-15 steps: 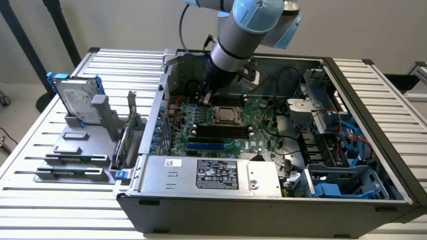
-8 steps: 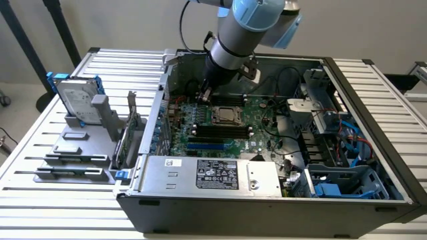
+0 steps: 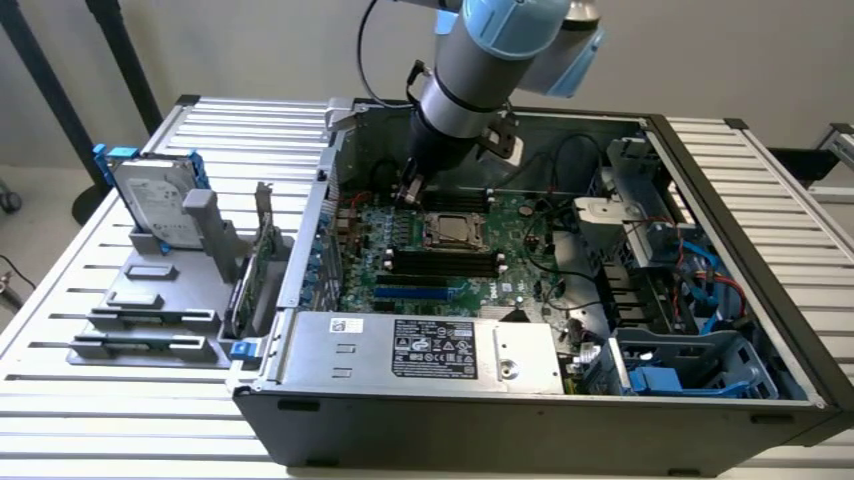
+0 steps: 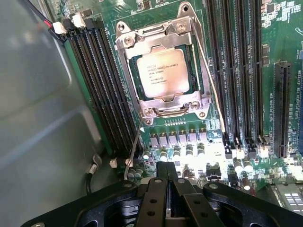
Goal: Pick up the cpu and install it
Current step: 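Install the first cpu locking lever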
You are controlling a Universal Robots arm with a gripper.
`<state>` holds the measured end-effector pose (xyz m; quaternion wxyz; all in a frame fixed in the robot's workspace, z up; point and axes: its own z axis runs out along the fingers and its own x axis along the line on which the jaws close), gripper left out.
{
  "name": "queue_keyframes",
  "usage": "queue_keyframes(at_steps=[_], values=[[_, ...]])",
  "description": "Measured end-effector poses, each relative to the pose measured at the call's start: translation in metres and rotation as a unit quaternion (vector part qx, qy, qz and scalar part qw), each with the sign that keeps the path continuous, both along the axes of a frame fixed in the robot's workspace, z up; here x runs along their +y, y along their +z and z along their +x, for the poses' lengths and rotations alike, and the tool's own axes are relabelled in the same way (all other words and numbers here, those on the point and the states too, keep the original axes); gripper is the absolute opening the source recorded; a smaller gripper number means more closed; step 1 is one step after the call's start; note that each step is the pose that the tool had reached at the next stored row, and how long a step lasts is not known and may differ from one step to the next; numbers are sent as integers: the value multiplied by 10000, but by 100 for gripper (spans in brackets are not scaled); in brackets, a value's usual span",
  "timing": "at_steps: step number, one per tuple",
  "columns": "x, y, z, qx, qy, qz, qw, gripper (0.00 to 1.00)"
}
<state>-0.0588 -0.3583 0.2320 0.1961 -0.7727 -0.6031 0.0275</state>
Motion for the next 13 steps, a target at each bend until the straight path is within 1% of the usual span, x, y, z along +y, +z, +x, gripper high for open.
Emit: queue_keyframes(at_steps=[2, 6, 8, 10, 13], values=[[-8, 38, -11, -4, -7, 1, 10000, 11], [-26, 148, -43, -4, -30, 0, 10000, 11], [-31, 187, -58, -4, -46, 0, 10000, 11], [-33, 202, -76, -4, -72, 0, 10000, 11], [-32, 202, -93, -4, -224, 0, 9997, 11]])
